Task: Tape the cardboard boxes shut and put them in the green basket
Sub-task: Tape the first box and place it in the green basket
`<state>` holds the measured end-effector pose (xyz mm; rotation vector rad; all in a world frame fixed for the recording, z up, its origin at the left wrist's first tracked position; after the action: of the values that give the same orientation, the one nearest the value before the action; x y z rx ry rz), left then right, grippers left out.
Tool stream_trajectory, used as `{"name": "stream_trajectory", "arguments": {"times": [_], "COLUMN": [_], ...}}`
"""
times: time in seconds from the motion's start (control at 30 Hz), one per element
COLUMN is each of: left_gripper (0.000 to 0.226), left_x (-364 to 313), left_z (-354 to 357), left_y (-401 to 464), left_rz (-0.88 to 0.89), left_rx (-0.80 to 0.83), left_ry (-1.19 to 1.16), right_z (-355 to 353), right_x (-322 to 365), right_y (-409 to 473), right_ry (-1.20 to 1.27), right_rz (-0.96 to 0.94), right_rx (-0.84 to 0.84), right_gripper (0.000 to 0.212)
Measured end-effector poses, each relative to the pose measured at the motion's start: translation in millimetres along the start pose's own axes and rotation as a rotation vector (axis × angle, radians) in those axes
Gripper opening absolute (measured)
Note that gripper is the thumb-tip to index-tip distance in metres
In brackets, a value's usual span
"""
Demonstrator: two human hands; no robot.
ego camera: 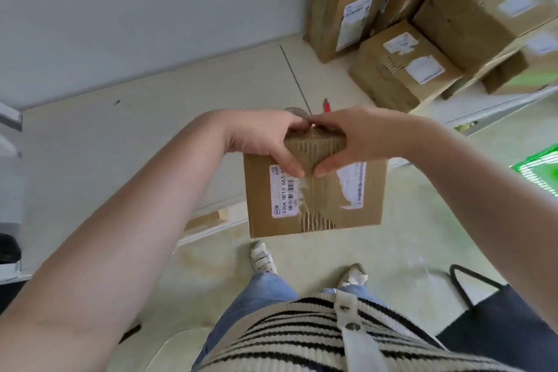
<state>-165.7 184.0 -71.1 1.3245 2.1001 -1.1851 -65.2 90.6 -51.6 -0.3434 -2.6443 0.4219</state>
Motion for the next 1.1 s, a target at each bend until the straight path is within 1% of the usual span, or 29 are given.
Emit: {"name": "stream_trajectory", "arguments": {"times": [0.07,0.13,0.2,0.23,0.3,0.33,0.4,0.43,0.47,0.5,0.53,0.57,0.6,0.63,0.7,0.73,0.77,0.83,0.87,0.93,1.0,1.1], "left_gripper": [0.07,0.073,0.077,0.082,0.116,0.126,0.132,0.13,0.126,0.119,0.113,0.108,0.106,0.107,0.112,0.111,0.102,0.071,0.062,0.055,0.054,0.053], "left_x": [-28,-55,-85,-103,-138,-157,-197,-219,-241,-264,-283,-299,-307,-311,-307,-307,-309,-322,-330,-346,-363,-389], "left_z": [20,44,77,93,126,144,178,195,209,221,230,240,253,272,320,344,363,387,395,409,422,442], "left_y": [21,44,69,82,109,122,149,163,176,189,202,211,219,228,242,248,255,273,285,311,341,391], "left_rz": [0.021,0.023,0.023,0.025,0.033,0.037,0.069,0.106,0.156,0.213,0.254,0.258,0.215,0.133,-0.093,-0.178,-0.229,-0.245,-0.235,-0.219,-0.215,-0.207], "left_rx": [0.038,0.072,0.129,0.159,0.233,0.277,0.32,0.295,0.221,0.082,-0.094,-0.25,-0.341,-0.358,-0.249,-0.185,-0.148,-0.143,-0.139,-0.092,-0.034,0.043], "left_ry": [0.052,0.109,0.131,0.153,0.225,0.246,0.298,0.342,0.395,0.439,0.443,0.383,0.27,0.148,-0.026,-0.102,-0.185,-0.308,-0.327,-0.327,-0.295,-0.307], "right_z": [9,17,27,33,42,45,52,57,62,68,75,84,95,106,130,139,146,153,154,155,154,147], "right_x": [-27,-63,-105,-126,-167,-187,-229,-253,-277,-302,-327,-350,-372,-390,-416,-426,-436,-455,-465,-486,-509,-556], "right_y": [-25,-54,-90,-109,-147,-166,-203,-221,-241,-262,-281,-301,-320,-338,-357,-362,-366,-372,-375,-381,-388,-394], "right_ry": [0.083,0.142,0.173,0.186,0.263,0.32,0.43,0.487,0.559,0.654,0.763,0.864,0.939,1.022,1.264,1.368,1.438,1.492,1.5,1.544,1.585,1.605], "right_rz": [0.009,0.027,0.085,0.115,0.164,0.183,0.245,0.298,0.367,0.45,0.553,0.673,0.805,0.929,1.107,1.187,1.258,1.352,1.381,1.429,1.481,1.545], "right_rx": [0.016,-0.024,-0.044,-0.045,-0.072,-0.093,-0.124,-0.148,-0.187,-0.24,-0.314,-0.406,-0.504,-0.605,-0.762,-0.817,-0.859,-0.935,-0.971,-1.019,-1.055,-1.111], "right_gripper": [0.083,0.082,0.088,0.088,0.077,0.07,0.058,0.052,0.043,0.034,0.031,0.031,0.032,0.035,0.04,0.041,0.042,0.041,0.04,0.04,0.038,0.039]}}
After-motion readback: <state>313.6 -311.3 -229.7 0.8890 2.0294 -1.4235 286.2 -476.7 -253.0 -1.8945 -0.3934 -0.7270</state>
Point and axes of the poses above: each hand's wrist, its own y-axis towards the middle knuckle, its own z-axis out of the palm, x = y × z, the point moved 6 cm from there along y, towards the middle knuckle, and after that the axes turned 12 degrees about -x, right-handed, at the moved point
